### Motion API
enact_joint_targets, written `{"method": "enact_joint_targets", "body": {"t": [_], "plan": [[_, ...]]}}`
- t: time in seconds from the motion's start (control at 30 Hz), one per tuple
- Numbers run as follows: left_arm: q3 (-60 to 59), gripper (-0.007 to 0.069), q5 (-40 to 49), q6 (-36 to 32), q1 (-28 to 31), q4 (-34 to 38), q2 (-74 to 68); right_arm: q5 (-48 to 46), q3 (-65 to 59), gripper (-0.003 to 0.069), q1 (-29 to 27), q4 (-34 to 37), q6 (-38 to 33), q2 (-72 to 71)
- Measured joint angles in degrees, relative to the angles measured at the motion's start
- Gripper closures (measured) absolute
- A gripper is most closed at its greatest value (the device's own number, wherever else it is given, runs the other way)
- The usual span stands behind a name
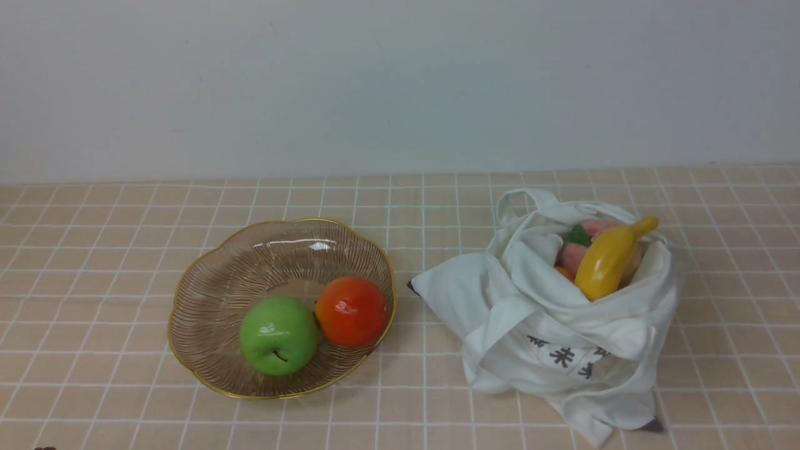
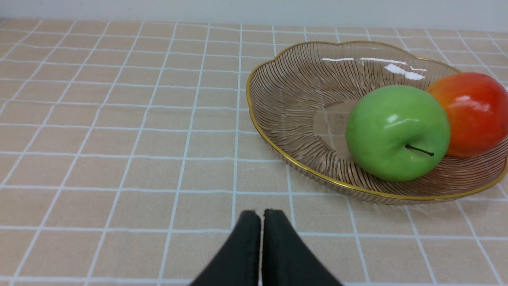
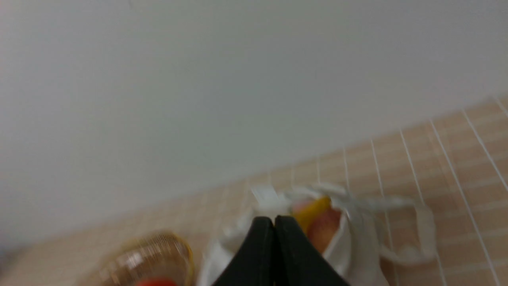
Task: Take the fruit out of the bag on the brown coffee tablecloth and place them on the plate.
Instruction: 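Reach into the bag and grasp the banana with the right gripper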
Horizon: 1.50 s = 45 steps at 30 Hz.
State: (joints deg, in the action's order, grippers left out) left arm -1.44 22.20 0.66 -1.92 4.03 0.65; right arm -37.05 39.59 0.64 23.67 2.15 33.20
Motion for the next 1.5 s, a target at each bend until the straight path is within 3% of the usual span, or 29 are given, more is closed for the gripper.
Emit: {"method": "enact_joint_targets", "body": {"t": [0.07, 0.2, 0.47, 0.6, 0.67, 0.7, 0.77, 0.83, 0.9, 0.93, 1.0, 1.1, 1.2, 1.3, 1.4, 1.5], "plan": [[0.0, 0.0632, 0.0, 0.0, 0.0, 0.0, 0.0, -8.0, 5.6, 0.0671, 0.0, -0.5, -5.3, 9.7], [0.0, 0.0632, 0.0, 0.0, 0.0, 0.0, 0.0, -15.5, 14.6, 0.0671, 0.2, 1.1, -10.9, 23.3], [0.0, 0.0632, 0.0, 0.1, 0.0, 0.0, 0.0, -15.6, 21.4, 0.0662, 4.7, 2.6, -12.3, 36.7], [0.0, 0.0632, 0.0, 0.1, 0.0, 0.0, 0.0, -13.1, 21.6, 0.0614, 9.2, 0.0, -10.5, 40.1], [0.0, 0.0632, 0.0, 0.1, 0.0, 0.0, 0.0, -11.8, 21.6, 0.0531, 11.0, -3.0, -8.4, 42.7], [0.0, 0.0632, 0.0, 0.1, 0.0, 0.0, 0.0, -11.8, 21.6, 0.0523, 11.1, -3.0, -8.2, 43.1], [0.0, 0.0632, 0.0, 0.1, 0.0, 0.0, 0.0, -11.0, 21.6, 0.0405, 11.4, -4.5, -5.9, 45.6], [0.0, 0.0632, 0.0, 0.1, 0.0, 0.0, 0.0, -10.6, 21.6, 0.0362, 11.4, -4.7, -5.2, 46.5], [0.0, 0.0632, 0.0, 0.1, 0.0, 0.0, 0.0, -9.2, 21.6, 0.0249, 11.4, -4.8, -4.1, 49.2], [0.0, 0.0632, 0.0, 0.1, 0.0, 0.0, 0.0, -9.1, 21.6, 0.0249, 11.4, -4.8, -4.1, 49.4], [0.0, 0.0632, 0.0, 0.1, 0.0, 0.0, 0.0, -6.5, 21.6, 0.0162, 11.6, -4.1, -4.1, 51.9], [0.0, 0.0632, 0.0, 0.1, 0.0, 0.0, 0.0, -4.4, 21.6, 0.0134, 11.6, -2.4, -4.1, 53.5], [0.0, 0.0632, 0.0, 0.1, 0.0, 0.0, 0.0, -2.8, 21.6, 0.0132, 11.6, -1.2, -4.1, 54.6], [0.0, 0.0632, 0.0, 0.1, 0.0, 0.0, 0.0, -2.2, 21.6, 0.0193, 11.6, -0.9, -4.1, 54.9], [0.0, 0.0632, 0.0, 0.1, 0.0, 0.0, 0.0, -2.2, 21.6, 0.0349, 11.7, -0.7, -4.1, 54.9], [0.0, 0.0632, 0.0, 0.1, 0.0, 0.0, 0.0, -2.2, 21.7, 0.0343, 11.7, -1.3, -4.1, 54.9]]}}
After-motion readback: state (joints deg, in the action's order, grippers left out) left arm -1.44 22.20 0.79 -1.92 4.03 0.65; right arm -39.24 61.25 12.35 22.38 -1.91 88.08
